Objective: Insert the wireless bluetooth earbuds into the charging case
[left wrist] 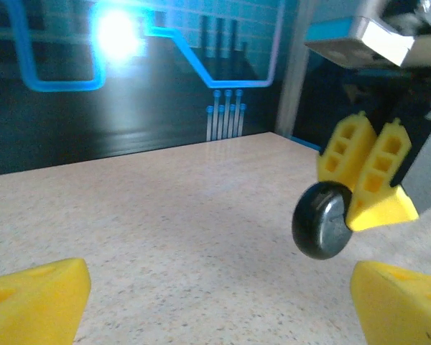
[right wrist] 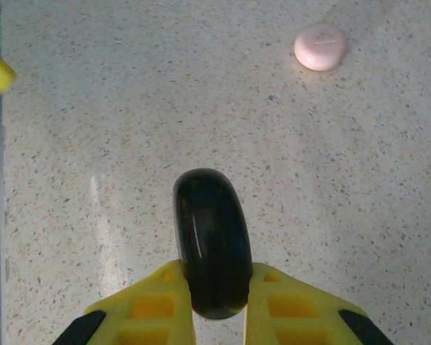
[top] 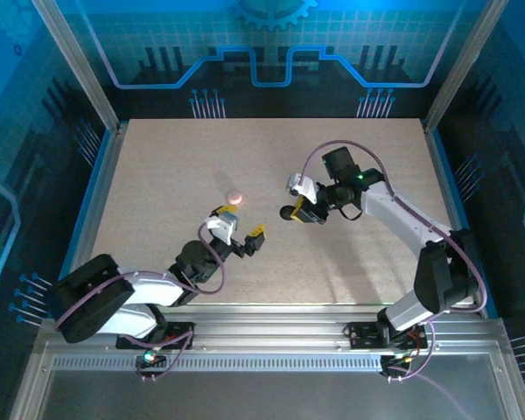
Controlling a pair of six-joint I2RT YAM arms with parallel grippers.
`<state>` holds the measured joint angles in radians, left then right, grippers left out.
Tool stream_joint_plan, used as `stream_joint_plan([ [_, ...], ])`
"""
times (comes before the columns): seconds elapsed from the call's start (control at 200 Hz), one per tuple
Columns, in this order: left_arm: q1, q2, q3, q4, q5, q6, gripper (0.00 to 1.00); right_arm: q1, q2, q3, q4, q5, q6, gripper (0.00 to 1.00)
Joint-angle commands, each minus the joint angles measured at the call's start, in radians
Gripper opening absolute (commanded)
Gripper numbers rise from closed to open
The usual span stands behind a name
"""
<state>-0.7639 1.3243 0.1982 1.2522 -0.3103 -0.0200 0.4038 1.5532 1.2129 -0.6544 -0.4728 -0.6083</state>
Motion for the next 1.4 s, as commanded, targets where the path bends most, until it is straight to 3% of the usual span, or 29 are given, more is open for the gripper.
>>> stream_joint_plan([
  [0.0, 0.039, -0.101, 0.010, -0.210, -0.094, -0.116, 0.94, -0.009, 0.069, 0.068, -0.027, 0.023, 0.089, 0.17],
  [0.185, 0.122, -0.255, 0.099, -0.653, -0.134, -0.244, 0.95, 0.002, 0.207, 0.193, -0.102, 0.025, 0.126, 0.17],
  [0.42, 0.194, -0.319, 0.141, -0.867, -0.127, -0.351, 0.94, 0.027, 0.406, 0.376, -0.172, 0.083, 0.153, 0.17],
  [0.615, 0.219, -0.297, 0.180, -0.959, -0.110, -0.361, 0.95, 0.025, 0.567, 0.530, -0.235, 0.107, 0.182, 0.16],
  [0.79, 0.237, -0.253, 0.211, -0.996, -0.102, -0.359, 0.93, 0.021, 0.671, 0.629, -0.226, -0.007, 0.215, 0.18],
  [1.096, 0.263, -0.183, 0.252, -0.995, -0.111, -0.350, 0.93, 0.024, 0.875, 0.856, -0.304, 0.003, 0.282, 0.18],
  [1.396, 0.298, -0.126, 0.293, -1.004, -0.085, -0.348, 0.92, 0.056, 0.982, 0.993, -0.347, -0.044, 0.292, 0.20],
])
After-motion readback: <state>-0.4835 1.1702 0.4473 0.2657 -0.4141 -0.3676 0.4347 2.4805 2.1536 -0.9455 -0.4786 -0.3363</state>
